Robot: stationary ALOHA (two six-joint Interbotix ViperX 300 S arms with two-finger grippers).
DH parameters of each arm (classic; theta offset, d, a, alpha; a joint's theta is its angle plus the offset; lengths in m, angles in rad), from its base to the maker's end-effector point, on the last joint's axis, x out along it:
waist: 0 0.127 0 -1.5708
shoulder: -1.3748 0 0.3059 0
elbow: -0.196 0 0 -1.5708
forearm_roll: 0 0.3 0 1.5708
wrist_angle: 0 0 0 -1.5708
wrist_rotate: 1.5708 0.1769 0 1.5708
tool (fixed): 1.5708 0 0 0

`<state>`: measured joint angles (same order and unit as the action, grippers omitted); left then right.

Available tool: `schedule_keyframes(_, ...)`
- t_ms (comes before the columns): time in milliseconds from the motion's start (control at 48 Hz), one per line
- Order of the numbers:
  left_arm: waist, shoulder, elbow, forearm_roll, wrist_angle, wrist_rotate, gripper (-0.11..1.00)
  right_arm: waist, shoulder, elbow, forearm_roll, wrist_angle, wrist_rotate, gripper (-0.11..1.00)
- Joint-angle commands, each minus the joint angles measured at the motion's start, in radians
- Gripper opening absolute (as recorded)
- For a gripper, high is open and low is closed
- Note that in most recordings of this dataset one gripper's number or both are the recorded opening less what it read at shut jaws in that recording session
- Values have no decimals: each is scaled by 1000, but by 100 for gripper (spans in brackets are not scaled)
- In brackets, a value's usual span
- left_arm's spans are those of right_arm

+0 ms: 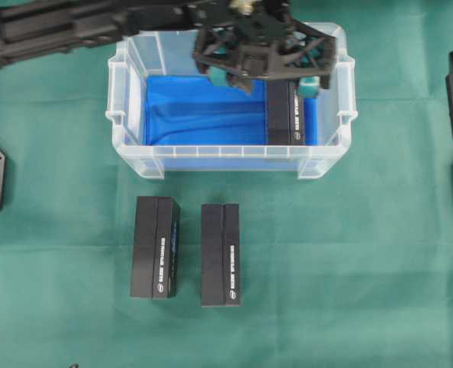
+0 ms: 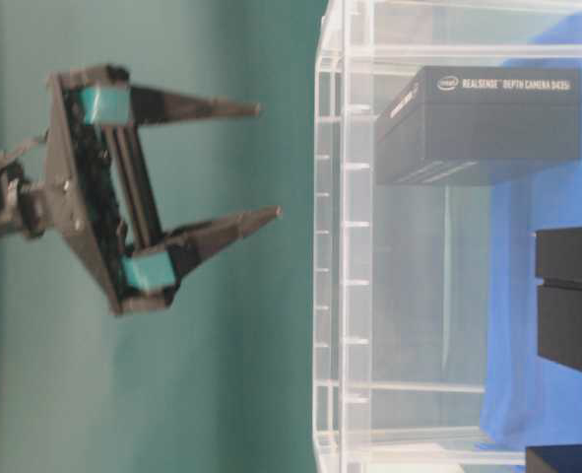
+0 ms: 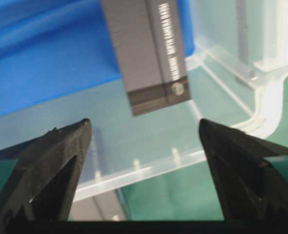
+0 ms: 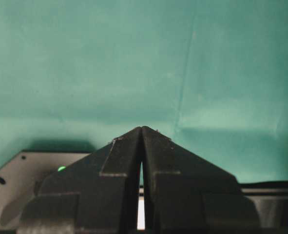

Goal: Take the box out of the case with the left arm.
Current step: 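Move the open left gripper over the right black box in the case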

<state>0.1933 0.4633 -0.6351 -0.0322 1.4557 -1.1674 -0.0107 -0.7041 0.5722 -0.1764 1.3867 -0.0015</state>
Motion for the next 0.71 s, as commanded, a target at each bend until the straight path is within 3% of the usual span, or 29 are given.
schedule_keyframes(0,5,15,-92,-2,26,3,97,0,-6,-6,-3,-2,-2,0)
schedule_keyframes(229,12,89,-187,-2,87,3,97,0,-37,-6,-3,-2,-2,0)
schedule_keyframes(688,14,109,-184,0,51,-2,97,0,-49,-3,-2,-2,-6,0)
